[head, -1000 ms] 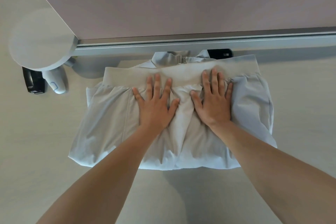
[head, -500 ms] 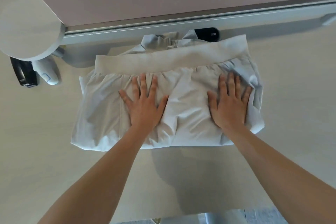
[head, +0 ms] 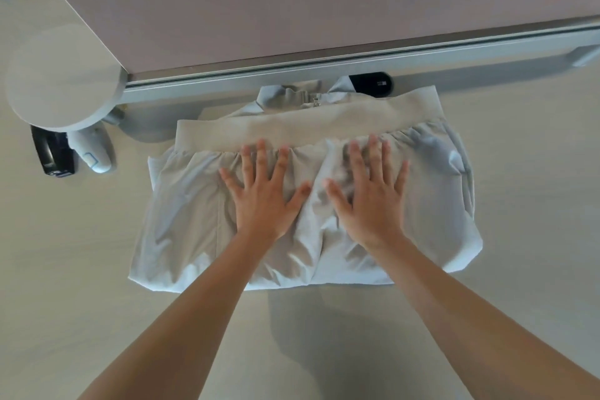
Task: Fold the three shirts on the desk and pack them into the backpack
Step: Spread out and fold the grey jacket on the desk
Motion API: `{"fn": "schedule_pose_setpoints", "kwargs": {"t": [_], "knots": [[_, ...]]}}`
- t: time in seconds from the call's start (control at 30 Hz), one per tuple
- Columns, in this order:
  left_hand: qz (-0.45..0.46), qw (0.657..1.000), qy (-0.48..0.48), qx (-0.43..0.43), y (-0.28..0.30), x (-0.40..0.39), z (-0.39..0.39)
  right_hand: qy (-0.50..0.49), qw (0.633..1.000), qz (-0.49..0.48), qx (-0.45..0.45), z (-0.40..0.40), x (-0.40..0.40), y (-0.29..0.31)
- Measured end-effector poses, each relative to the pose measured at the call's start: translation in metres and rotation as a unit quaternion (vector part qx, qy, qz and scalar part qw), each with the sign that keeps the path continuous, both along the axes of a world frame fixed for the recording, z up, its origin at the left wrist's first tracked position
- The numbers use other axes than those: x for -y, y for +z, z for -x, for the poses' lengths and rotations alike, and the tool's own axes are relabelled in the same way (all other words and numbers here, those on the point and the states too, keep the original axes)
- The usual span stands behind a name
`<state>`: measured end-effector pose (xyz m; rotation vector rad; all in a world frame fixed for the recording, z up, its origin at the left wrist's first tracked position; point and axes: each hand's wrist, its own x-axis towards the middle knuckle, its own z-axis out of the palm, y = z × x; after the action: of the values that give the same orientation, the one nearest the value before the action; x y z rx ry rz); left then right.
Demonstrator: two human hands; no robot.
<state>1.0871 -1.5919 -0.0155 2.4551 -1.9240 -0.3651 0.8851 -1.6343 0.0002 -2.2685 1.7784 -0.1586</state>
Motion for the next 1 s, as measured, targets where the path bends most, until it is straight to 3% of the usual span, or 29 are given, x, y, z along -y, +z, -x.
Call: {"fn": "schedule_pose_setpoints", "kwargs": {"t": [0.2, 0.73, 0.9, 1.0], "knots": [[-0.03, 0.999, -0.004, 0.046, -0.024, 0.008, -0.004, 0.008, 0.997, -0.028, -0.067, -0.013, 0.017, -0.035], [-0.022, 0.999, 0.023, 0.02, -0.024, -0.079, 0.089, 0.039, 0.996, -0.038, -0.064, 0.075, -0.056, -0.034], [-0.02, 0.993, 0.083, -0.078, -0.004, -0.096, 0.134, 0.003, 0.994, -0.054, 0.095, 0.12, -0.081, -0.011], [0.009, 0.997, 0.045, -0.065, 0.005, -0.101, 0.166, -0.047, 0.995, 0.023, 0.083, 0.162, -0.088, 0.012]]}}
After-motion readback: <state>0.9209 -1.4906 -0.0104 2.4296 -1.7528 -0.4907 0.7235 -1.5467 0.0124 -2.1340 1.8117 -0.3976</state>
